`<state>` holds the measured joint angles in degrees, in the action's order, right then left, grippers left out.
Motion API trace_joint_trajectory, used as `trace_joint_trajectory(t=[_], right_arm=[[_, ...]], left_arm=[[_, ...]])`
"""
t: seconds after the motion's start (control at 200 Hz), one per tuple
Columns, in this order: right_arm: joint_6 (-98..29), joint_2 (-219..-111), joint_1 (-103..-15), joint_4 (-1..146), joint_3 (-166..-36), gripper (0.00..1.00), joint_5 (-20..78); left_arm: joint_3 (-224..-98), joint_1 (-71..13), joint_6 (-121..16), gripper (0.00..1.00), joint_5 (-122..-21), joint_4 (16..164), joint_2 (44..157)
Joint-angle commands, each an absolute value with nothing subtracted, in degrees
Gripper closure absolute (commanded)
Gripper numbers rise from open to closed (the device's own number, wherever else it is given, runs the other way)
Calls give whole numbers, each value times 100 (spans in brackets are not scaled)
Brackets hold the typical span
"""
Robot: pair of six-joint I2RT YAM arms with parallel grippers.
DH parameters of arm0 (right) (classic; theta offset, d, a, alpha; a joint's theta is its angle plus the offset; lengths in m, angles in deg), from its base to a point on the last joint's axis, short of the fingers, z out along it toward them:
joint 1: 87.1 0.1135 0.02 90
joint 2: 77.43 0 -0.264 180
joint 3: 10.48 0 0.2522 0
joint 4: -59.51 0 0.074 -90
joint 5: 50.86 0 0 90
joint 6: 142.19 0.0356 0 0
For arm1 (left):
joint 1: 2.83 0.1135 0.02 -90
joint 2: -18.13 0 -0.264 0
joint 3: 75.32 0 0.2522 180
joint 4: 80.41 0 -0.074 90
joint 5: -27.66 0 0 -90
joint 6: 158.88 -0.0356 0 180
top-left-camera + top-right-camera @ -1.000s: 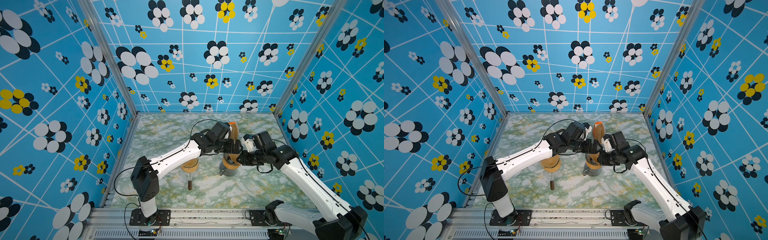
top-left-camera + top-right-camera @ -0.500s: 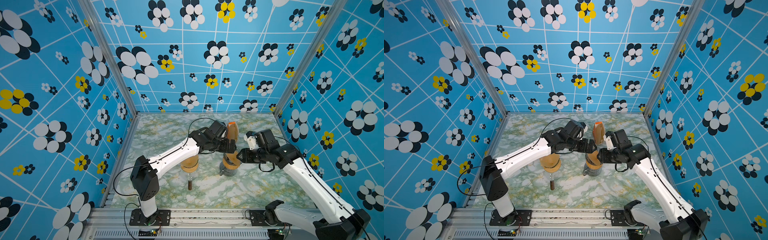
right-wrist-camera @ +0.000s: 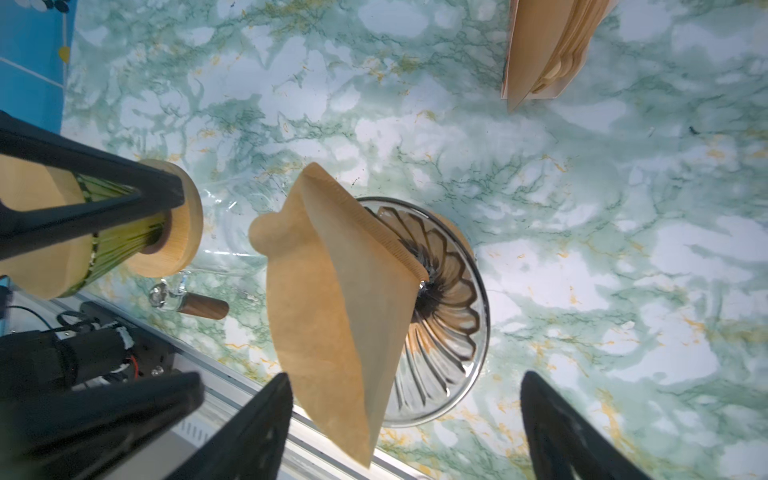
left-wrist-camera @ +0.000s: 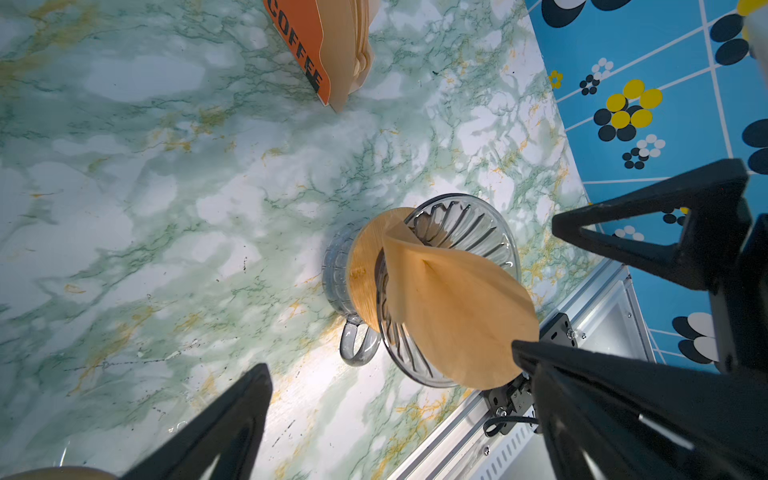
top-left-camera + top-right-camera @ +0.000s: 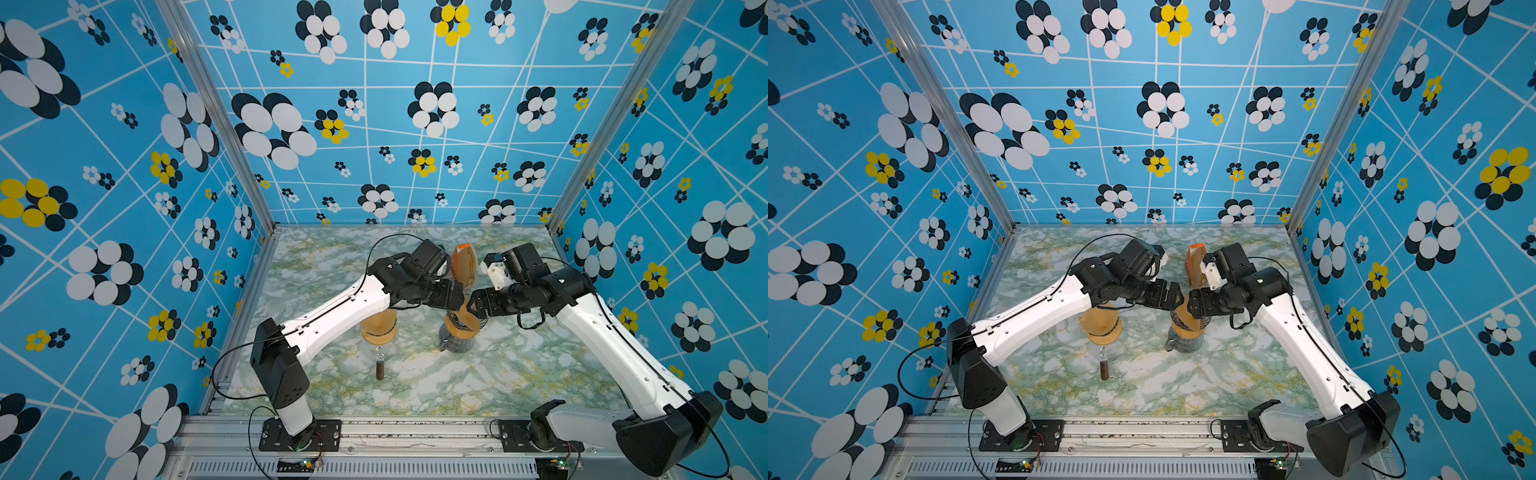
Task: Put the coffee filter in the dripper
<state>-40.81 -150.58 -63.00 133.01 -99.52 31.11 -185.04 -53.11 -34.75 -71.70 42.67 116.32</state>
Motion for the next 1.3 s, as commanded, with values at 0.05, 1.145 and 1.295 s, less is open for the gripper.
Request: trace_joint_trajectory(t=[0.05, 1.145, 1.295], right_arm=[[-4251, -15273, -6417, 13373, -10097, 1, 3256], [-4050, -15652, -6946, 12746, -9517, 1, 3334], [-4029, -15623, -6945, 12707, -9431, 1, 3299]], left_arm=[[-18487, -5354, -3349, 1, -7071, 4309, 11810], [-18388, -5399, -3319, 1, -6791, 4199, 12362], [-18282, -5381, -3310, 1, -6758, 4215, 12317]])
